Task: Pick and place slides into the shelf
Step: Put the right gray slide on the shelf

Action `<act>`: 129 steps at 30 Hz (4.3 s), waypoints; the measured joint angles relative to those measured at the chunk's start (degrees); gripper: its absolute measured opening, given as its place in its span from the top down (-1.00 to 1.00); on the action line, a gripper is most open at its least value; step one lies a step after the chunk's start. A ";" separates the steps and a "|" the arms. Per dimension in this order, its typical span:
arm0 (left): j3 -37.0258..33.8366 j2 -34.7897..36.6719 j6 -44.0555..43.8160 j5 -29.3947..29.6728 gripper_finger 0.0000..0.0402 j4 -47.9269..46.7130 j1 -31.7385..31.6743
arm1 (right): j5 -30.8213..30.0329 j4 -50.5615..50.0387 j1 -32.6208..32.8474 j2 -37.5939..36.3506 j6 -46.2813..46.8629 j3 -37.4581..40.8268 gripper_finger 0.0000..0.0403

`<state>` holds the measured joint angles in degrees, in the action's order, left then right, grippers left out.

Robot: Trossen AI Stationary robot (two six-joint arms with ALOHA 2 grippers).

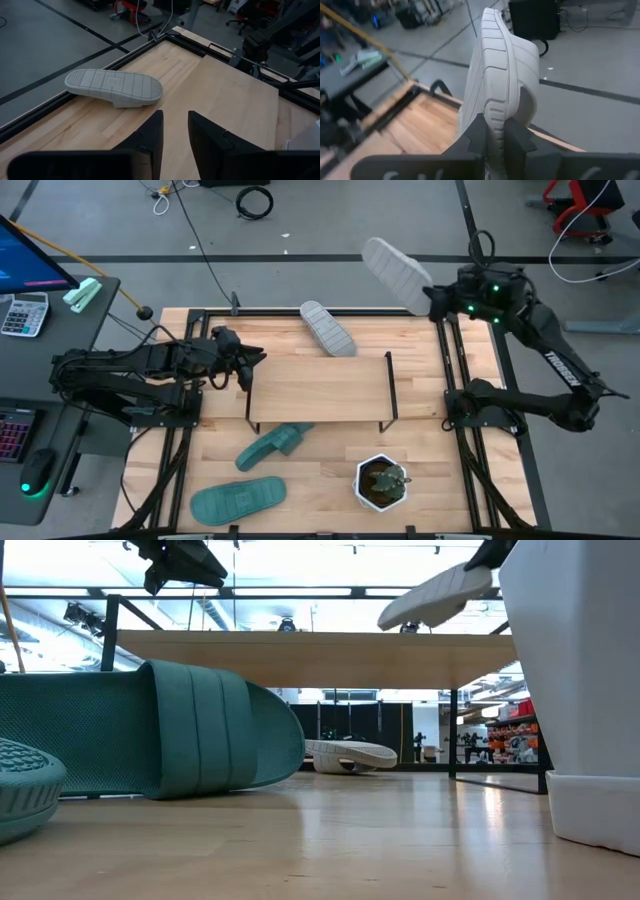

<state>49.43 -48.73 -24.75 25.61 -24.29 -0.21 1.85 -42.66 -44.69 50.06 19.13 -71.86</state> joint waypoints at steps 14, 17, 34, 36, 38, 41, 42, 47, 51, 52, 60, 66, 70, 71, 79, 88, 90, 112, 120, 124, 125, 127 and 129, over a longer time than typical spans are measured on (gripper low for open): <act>0.00 -0.02 -0.05 0.02 0.53 2.67 0.00 | 0.41 1.43 10.10 0.83 -1.19 -3.58 0.81; 0.00 -0.01 -0.03 0.02 0.54 4.56 0.00 | 1.43 5.69 12.62 1.33 -0.92 -3.58 0.81; -0.04 -0.02 14.17 10.11 0.44 39.64 -0.08 | 5.11 20.82 24.60 4.83 -0.29 -3.56 0.83; -0.04 -0.07 14.29 11.04 0.40 41.28 -0.86 | 5.19 24.57 25.72 5.11 -0.14 -3.56 0.83; -0.04 -0.14 11.96 11.16 0.34 42.85 -1.98 | 5.88 27.03 26.77 5.74 0.39 -3.56 0.83; -0.02 -1.44 7.82 10.54 0.24 48.73 -3.87 | 6.03 28.63 28.75 6.90 0.77 -3.56 0.83; -0.04 -1.86 7.20 9.50 0.21 50.73 -4.33 | 5.99 28.82 29.37 7.38 0.78 -3.56 0.83; 0.00 -4.76 4.51 1.36 0.08 61.74 -6.54 | 5.61 31.66 30.81 10.09 0.29 -3.56 0.83; 0.00 -6.96 0.95 -2.51 0.01 64.42 -7.29 | 5.40 35.21 31.02 11.97 0.27 -3.56 0.83; 0.00 -7.52 -0.34 -3.22 -0.01 65.21 -7.43 | 5.38 35.91 31.02 12.43 0.25 -3.56 0.83; 0.00 -11.79 -2.12 -5.58 -0.06 75.36 -7.41 | 5.70 37.18 31.00 15.56 0.22 -3.56 0.83; 0.00 -12.91 -2.10 -5.61 -0.05 77.63 -7.45 | 6.40 38.65 30.98 16.84 0.18 -3.56 0.83; 0.00 -13.07 -2.14 -6.13 0.00 77.49 -7.41 | 7.57 39.26 31.00 17.32 1.19 -3.56 0.83; 0.00 -13.11 -2.16 -6.19 0.02 77.40 -7.41 | 8.23 39.05 31.00 17.45 1.51 -3.55 0.83; 0.00 -13.09 -2.08 -6.12 0.06 77.72 -7.73 | 9.03 39.38 32.15 17.25 1.65 -3.43 0.83; 0.00 -13.07 -0.63 -4.65 0.41 77.79 -7.93 | 8.83 38.98 32.11 17.25 2.03 -3.43 0.83; 0.00 -13.04 -0.05 -4.73 0.54 77.88 -7.93 | 8.86 38.90 32.11 17.45 2.37 -3.43 0.83; 5.75 -14.07 20.05 -9.03 0.67 79.92 -8.07 | 10.72 38.74 31.47 11.61 3.64 -3.58 -0.29; 25.87 -20.71 24.96 -15.92 0.67 46.02 -5.23 | 8.43 35.57 28.89 5.20 3.28 -3.60 -0.35; 35.61 -27.37 35.43 -12.76 0.67 32.84 0.36 | 7.61 32.02 27.05 2.54 3.22 -3.60 -0.33; 37.77 -29.01 37.63 -10.34 0.67 30.72 1.76 | 7.58 31.38 26.74 2.01 3.21 -3.60 -0.33; 41.75 -32.01 41.96 -4.78 0.67 27.66 4.34 | 7.60 29.96 26.48 1.12 3.36 -3.60 -0.33; 44.91 -34.77 45.65 -0.80 0.67 25.72 6.28 | 7.59 28.81 26.45 0.55 3.37 -3.60 -0.33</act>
<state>94.34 -83.50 20.90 24.81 1.43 6.07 9.44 -13.84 -18.24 50.61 22.50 -75.46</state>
